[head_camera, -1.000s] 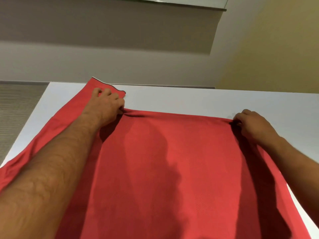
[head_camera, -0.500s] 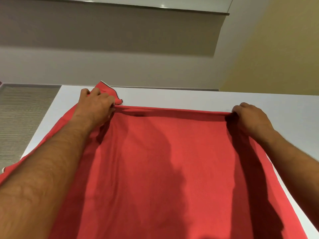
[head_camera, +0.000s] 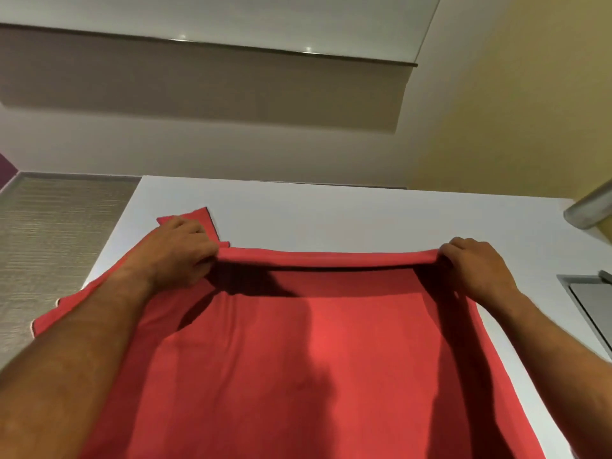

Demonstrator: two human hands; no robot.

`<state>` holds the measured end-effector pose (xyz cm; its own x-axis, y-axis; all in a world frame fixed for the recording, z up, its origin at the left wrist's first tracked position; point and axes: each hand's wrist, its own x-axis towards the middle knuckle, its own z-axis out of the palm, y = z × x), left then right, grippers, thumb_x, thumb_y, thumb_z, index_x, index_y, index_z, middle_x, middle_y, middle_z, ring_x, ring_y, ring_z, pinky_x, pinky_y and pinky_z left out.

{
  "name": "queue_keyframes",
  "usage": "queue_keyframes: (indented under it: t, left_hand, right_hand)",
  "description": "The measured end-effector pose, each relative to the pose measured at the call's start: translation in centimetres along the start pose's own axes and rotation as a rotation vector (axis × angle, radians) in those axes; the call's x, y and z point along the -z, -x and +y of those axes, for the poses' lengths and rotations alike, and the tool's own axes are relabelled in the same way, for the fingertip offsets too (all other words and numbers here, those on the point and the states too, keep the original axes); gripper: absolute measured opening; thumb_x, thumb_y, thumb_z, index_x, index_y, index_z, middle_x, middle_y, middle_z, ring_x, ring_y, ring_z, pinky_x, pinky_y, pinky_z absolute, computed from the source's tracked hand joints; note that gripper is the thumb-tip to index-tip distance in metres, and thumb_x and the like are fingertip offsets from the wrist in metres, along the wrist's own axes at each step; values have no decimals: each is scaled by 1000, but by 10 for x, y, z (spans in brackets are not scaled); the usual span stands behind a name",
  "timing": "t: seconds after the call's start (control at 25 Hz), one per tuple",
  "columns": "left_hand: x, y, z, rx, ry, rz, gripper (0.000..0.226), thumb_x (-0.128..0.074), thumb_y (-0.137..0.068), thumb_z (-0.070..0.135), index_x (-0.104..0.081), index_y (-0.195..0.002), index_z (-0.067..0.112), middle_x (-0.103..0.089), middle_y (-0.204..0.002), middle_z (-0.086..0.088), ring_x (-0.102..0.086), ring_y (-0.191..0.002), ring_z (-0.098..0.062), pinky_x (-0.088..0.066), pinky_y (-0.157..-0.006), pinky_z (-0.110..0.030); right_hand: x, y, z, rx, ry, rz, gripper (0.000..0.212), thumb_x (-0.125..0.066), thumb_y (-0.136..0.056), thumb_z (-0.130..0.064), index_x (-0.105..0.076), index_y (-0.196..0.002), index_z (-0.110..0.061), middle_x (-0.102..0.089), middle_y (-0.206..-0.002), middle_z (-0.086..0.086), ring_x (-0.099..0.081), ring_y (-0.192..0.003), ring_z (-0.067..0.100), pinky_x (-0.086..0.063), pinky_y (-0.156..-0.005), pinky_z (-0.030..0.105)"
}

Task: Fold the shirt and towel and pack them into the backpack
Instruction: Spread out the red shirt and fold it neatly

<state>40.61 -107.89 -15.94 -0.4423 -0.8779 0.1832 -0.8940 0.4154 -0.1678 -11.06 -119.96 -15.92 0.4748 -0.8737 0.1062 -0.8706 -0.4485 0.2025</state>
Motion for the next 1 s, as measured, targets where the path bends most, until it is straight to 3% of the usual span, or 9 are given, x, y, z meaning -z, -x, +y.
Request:
queue_keyframes:
  t: [0.24, 0.4, 0.72, 0.88, 1.0]
  left_hand:
    - [2, 44, 40, -132, -25, -1, 14, -50, -73, 24, -55, -61, 20, -56, -61, 1, -54, -62, -25, -44, -61, -38]
    - [3, 64, 56, -158, -25, 2, 11, -51, -71, 22, -54, -60, 21, -53, -61, 2, -52, -63, -23, -43, -62, -37]
    - [-9, 84, 84, -225, -105, -71, 19, -49, -73, 22, -58, -56, 24, -52, -60, 6, -50, -65, -20, -29, -66, -34]
    - [-11, 89, 95, -210, -46, -136, 20, -53, -72, 31, -58, -54, 24, -51, -56, 7, -49, -60, -19, -36, -61, -34]
    - [-9, 85, 100, -170, 44, -95, 32, -58, -78, 42, -56, -52, 23, -53, -53, 6, -50, -51, -19, -40, -49, -29]
  right_hand:
    - [4, 56, -10, 102, -45, -5, 29, -79, -48, 1, -62, -68, -13, -56, -64, 6, -53, -54, 34, -38, -48, 35]
    - [-5, 86, -19, 105, -71, -28, 32, -87, -49, -13, -60, -66, -16, -54, -65, 1, -54, -57, 31, -30, -55, 33]
    - [-19, 117, -34, 128, 15, -47, 32, -88, -54, -22, -62, -71, -19, -58, -70, 0, -57, -60, 28, -45, -55, 40]
    - [-25, 122, -29, 94, 26, -95, 23, -78, -61, -28, -62, -75, -21, -58, -71, -3, -57, -63, 27, -44, -60, 39]
    - [-21, 122, -32, 34, -42, -89, 20, -52, -61, -36, -59, -66, -19, -55, -65, -3, -55, -61, 28, -41, -62, 36]
